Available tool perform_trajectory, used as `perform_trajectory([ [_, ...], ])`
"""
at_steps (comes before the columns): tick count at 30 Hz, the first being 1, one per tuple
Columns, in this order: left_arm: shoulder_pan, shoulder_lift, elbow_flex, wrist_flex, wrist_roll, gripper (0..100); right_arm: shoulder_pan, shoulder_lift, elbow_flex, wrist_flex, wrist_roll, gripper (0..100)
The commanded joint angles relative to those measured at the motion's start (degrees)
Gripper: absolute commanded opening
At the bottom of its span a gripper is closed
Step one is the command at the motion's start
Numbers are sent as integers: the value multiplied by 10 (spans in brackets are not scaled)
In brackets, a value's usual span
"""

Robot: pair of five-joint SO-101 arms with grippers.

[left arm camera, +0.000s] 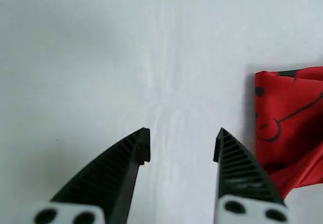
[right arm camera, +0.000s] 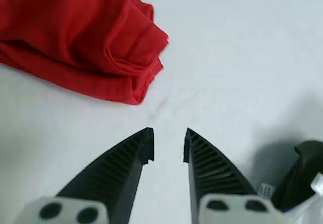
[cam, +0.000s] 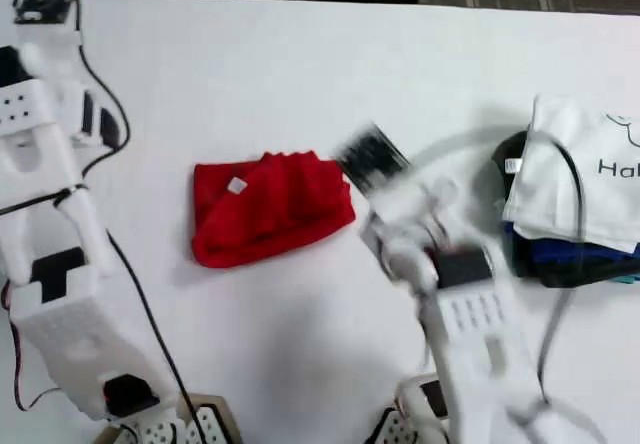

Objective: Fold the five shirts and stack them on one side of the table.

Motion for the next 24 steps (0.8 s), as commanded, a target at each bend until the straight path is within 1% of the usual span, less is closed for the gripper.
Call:
perform_trajectory([
  [1,-40,-11,0,7,-6,226,-66,186,-203,36,-5,110],
  [3,-67,-11,0,7,-6,226,-88,272,-287,46,-5,126],
  [5,-91,-11,0,8,-7,226,-95,364,-363,57,-5,178],
  [8,-115,-11,0,9,-18,226,-106,487,-480,107,-5,255],
  [12,-134,-11,0,8,-33,226,-136,597,-619,176,-5,250],
  [15,-140,-11,0,8,-34,226,-153,662,-692,199,-5,249],
  [21,-140,-11,0,9,-34,226,-141,793,-817,203,-5,248],
  [24,-140,-11,0,9,-34,226,-132,847,-876,226,-4,248],
])
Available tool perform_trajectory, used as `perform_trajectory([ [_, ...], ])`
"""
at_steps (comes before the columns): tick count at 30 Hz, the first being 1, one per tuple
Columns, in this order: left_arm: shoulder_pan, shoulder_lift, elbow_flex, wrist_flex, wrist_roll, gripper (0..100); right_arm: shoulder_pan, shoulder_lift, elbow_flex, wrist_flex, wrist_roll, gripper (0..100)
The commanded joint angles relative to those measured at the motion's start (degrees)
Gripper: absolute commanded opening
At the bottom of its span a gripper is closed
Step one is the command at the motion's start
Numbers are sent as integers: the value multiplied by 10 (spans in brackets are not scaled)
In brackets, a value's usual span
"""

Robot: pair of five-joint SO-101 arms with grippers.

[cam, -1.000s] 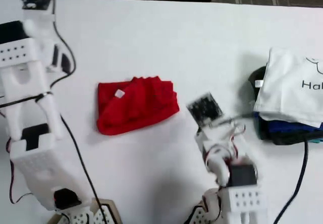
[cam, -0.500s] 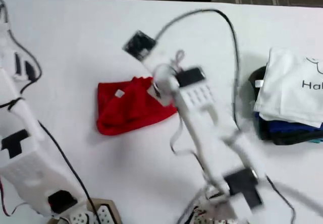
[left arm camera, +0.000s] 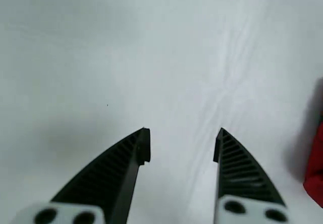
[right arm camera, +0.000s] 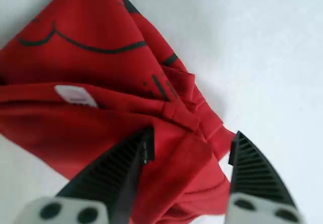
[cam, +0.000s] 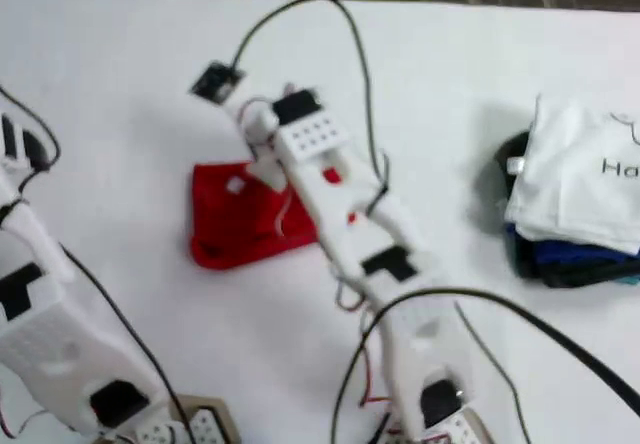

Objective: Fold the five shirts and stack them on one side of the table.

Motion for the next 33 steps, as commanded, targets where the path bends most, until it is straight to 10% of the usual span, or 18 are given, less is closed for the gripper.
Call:
perform_trajectory([
  [1,-5,-11,-2,8,-4,226,11,43,-90,36,-2,248],
  [10,-3,-11,-2,8,-1,226,9,86,-228,138,-4,9],
  [33,-5,-6,-2,4,-1,226,-11,-161,57,164,1,21],
])
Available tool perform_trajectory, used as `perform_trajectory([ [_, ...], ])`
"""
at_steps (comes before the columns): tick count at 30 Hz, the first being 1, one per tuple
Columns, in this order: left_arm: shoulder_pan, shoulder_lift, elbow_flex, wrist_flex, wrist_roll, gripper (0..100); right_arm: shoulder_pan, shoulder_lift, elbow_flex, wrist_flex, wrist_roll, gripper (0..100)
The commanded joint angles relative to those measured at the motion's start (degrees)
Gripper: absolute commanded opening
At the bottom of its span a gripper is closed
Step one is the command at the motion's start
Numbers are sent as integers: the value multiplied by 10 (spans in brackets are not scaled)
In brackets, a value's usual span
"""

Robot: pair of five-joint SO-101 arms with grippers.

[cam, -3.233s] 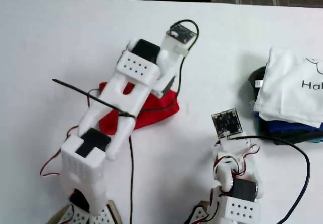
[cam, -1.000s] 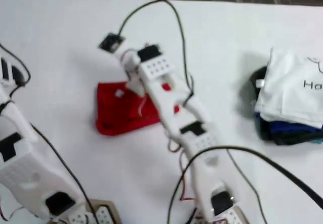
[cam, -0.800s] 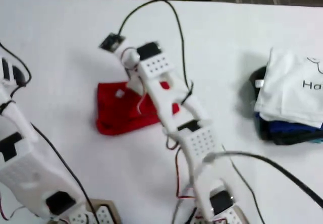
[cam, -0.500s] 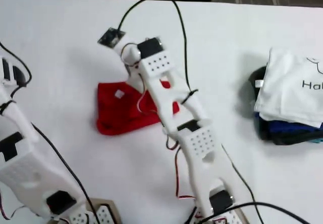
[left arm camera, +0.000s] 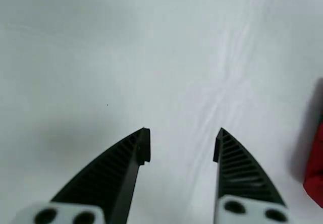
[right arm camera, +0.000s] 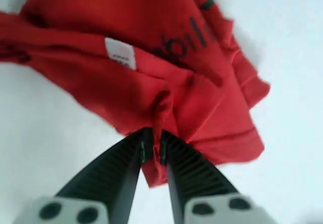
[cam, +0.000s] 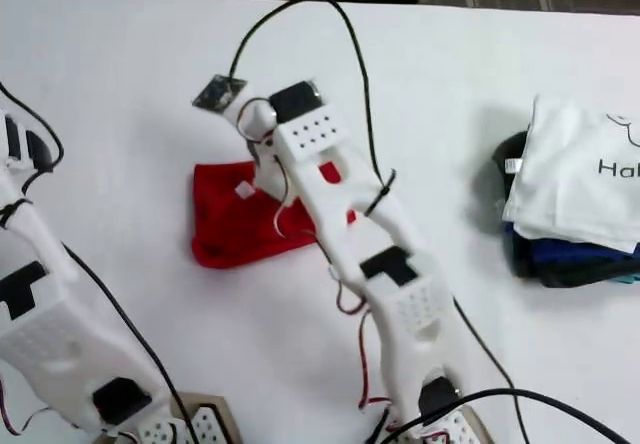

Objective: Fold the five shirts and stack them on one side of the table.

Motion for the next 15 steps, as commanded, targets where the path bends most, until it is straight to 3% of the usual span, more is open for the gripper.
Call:
perform_trajectory([
  [1,-5,-5,-2,4,-1,226,-3,-122,84,1,1,21],
  [15,-3,-5,-2,4,-1,226,-2,-317,408,-98,30,34],
])
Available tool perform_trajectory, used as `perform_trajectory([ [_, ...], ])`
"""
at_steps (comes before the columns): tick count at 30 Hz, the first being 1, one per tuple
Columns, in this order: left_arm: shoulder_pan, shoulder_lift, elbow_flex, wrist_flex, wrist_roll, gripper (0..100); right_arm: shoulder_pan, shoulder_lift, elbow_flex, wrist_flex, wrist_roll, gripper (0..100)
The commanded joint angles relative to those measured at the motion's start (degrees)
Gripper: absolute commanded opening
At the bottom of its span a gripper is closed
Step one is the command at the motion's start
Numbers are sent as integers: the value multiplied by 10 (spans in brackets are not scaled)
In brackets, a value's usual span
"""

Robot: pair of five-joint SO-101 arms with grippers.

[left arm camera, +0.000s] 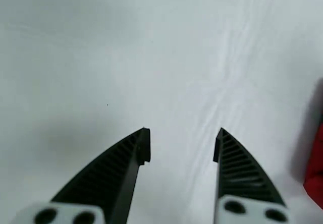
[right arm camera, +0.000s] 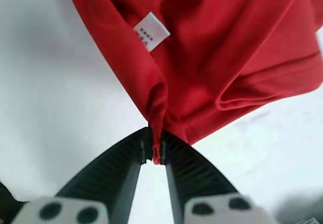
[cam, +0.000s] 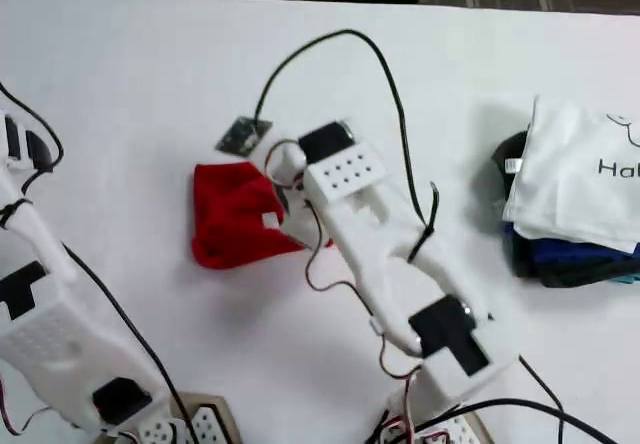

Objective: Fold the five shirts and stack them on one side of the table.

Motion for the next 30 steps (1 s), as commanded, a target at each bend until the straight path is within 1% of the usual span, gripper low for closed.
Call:
perform_trajectory([
  [1,-3,-5,-2,3,-1,226,-2,-62,25,-13,27,55],
  [5,-4,-5,-2,3,-1,226,-2,-108,24,-14,49,193],
  [7,-5,-5,-2,3,-1,226,-1,-136,11,-32,57,223],
  [9,-5,-5,-2,3,-1,226,3,-148,-8,-66,55,214],
  [12,-5,-5,-2,3,-1,226,10,-116,-29,-130,7,190],
  [15,-5,-5,-2,3,-1,226,11,-32,-58,-183,-27,178],
  [17,-5,-5,-2,3,-1,226,9,36,-98,-196,-40,178],
  [19,-5,-5,-2,3,-1,226,4,104,-150,-186,-48,178],
  [23,-5,-5,-2,3,-1,226,-4,214,-265,-130,-50,179],
  [30,-5,-5,-2,3,-1,226,-1,340,-426,-50,-50,176],
])
